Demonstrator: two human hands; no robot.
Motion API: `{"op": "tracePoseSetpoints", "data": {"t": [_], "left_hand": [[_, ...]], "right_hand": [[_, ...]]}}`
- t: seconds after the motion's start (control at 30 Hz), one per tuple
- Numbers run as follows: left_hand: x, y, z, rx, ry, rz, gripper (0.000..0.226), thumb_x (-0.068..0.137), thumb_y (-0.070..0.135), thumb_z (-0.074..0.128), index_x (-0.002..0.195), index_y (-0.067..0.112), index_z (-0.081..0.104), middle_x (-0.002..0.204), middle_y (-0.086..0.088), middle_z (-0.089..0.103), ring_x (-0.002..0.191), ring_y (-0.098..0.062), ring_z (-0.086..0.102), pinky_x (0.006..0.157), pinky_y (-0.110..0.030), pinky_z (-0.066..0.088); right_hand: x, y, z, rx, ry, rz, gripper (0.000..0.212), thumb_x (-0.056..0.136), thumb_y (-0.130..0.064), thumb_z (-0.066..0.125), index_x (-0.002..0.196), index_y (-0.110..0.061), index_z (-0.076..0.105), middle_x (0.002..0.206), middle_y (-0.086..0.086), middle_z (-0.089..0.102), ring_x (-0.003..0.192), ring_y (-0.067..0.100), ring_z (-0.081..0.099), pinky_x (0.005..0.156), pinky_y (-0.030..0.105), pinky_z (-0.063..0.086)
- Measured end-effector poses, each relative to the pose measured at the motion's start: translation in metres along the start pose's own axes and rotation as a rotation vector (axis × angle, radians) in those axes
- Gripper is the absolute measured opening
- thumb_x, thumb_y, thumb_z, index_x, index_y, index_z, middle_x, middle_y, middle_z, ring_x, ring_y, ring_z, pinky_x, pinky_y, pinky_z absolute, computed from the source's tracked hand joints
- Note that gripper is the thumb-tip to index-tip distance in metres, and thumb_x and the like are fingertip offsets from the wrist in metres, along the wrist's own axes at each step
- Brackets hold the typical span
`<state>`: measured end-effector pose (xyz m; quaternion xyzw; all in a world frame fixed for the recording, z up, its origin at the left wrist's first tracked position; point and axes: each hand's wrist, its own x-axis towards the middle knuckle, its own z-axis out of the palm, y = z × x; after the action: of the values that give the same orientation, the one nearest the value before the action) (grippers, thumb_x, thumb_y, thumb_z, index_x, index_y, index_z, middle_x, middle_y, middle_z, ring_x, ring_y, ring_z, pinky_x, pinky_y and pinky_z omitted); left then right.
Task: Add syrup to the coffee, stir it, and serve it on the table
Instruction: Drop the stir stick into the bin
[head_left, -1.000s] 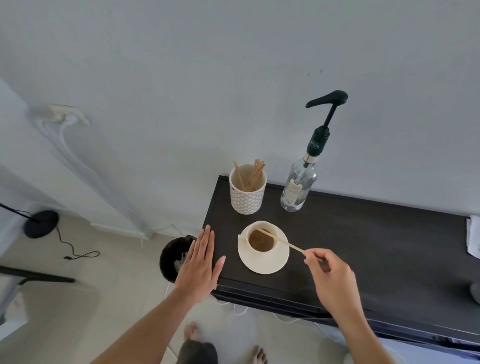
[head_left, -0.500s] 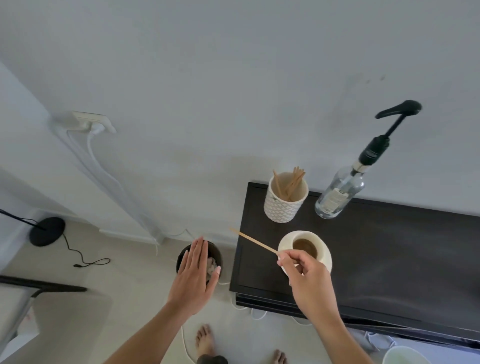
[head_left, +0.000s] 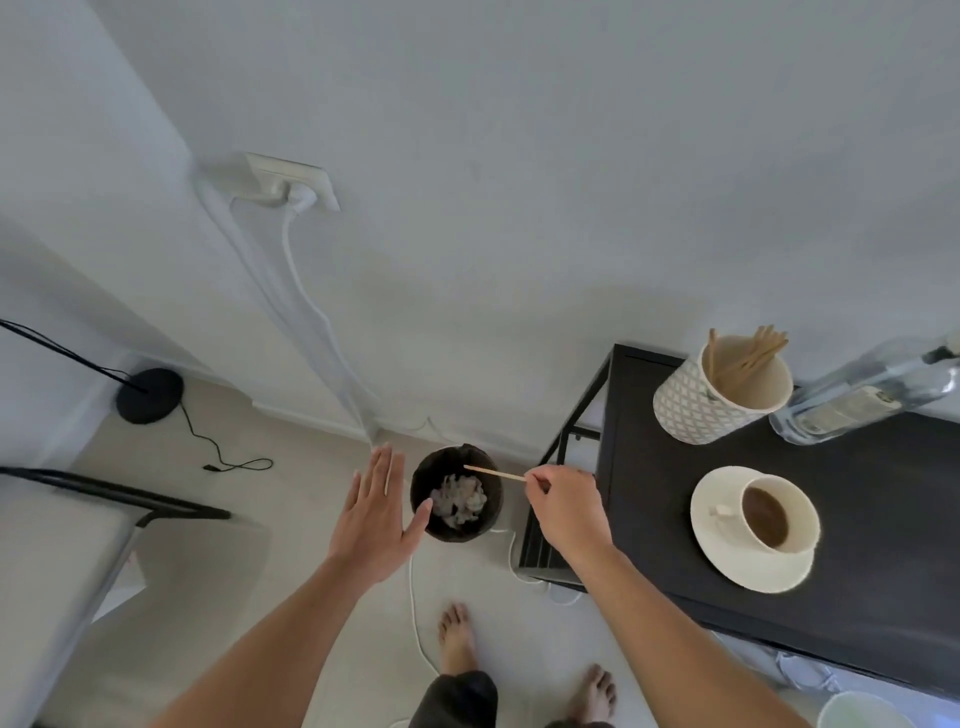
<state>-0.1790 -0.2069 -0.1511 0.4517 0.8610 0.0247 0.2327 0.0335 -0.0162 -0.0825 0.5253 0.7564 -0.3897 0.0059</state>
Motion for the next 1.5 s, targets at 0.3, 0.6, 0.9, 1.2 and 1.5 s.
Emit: {"op": "tracePoseSetpoints", "data": {"t": [0.3,0.6,0.9,1.2,1.5], "left_hand": [[0.011,-0.024,0.005,-0.06,-0.055,-0.035,0.094,0.112,0.072,0.024,0.181,0.014,-0.003,0.192,-0.007,-0.007,0.178,-0.023,-0.01,0.145,-0.049,0.005],[0.021,-0.023,0.009,-0.112,-0.064,-0.03,0.093,0.111,0.073,0.028,0.182,0.018,0.002,0.192,-0.004,-0.001,0.178,-0.022,-0.005,0.145,-0.049,0.01],[0.025,0.007,-0.008,-0.137,-0.068,0.038,0.092,0.112,0.073,0.027,0.182,0.019,0.001,0.192,-0.004,0.003,0.178,-0.022,-0.002,0.145,-0.048,0.011],[0.011,0.089,-0.047,-0.386,0.046,0.147,0.074,0.117,0.06,0.038,0.178,0.018,0.029,0.18,0.0,0.037,0.165,-0.02,0.039,0.133,-0.039,0.038],[-0.016,0.188,-0.06,-0.684,0.085,0.17,0.059,0.118,0.058,0.04,0.168,0.027,0.048,0.155,0.015,0.063,0.139,0.0,0.057,0.123,-0.033,0.044]], "right_hand": [[0.046,-0.026,0.051,-0.208,-0.111,0.089,0.035,0.112,-0.028,0.057,0.082,-0.021,0.074,0.079,0.002,0.071,0.079,0.03,0.072,0.073,0.043,0.065],[0.042,-0.024,0.05,-0.273,-0.193,0.078,0.051,0.111,-0.049,0.061,0.148,-0.015,0.067,0.133,0.015,0.077,0.118,0.036,0.075,0.097,0.054,0.065],[0.024,-0.012,0.028,-0.252,-0.138,-0.011,0.065,0.113,-0.055,0.058,0.168,-0.02,0.051,0.173,0.006,0.05,0.166,0.025,0.037,0.129,0.049,0.04],[-0.02,0.001,-0.038,-0.029,0.049,-0.07,0.062,0.109,-0.061,0.059,0.162,-0.028,0.056,0.162,-0.004,0.059,0.153,0.016,0.05,0.122,0.04,0.048],[-0.07,0.03,-0.135,0.087,0.211,-0.132,0.054,0.11,-0.056,0.063,0.159,-0.033,0.059,0.16,-0.013,0.062,0.151,0.011,0.052,0.121,0.033,0.044]]}}
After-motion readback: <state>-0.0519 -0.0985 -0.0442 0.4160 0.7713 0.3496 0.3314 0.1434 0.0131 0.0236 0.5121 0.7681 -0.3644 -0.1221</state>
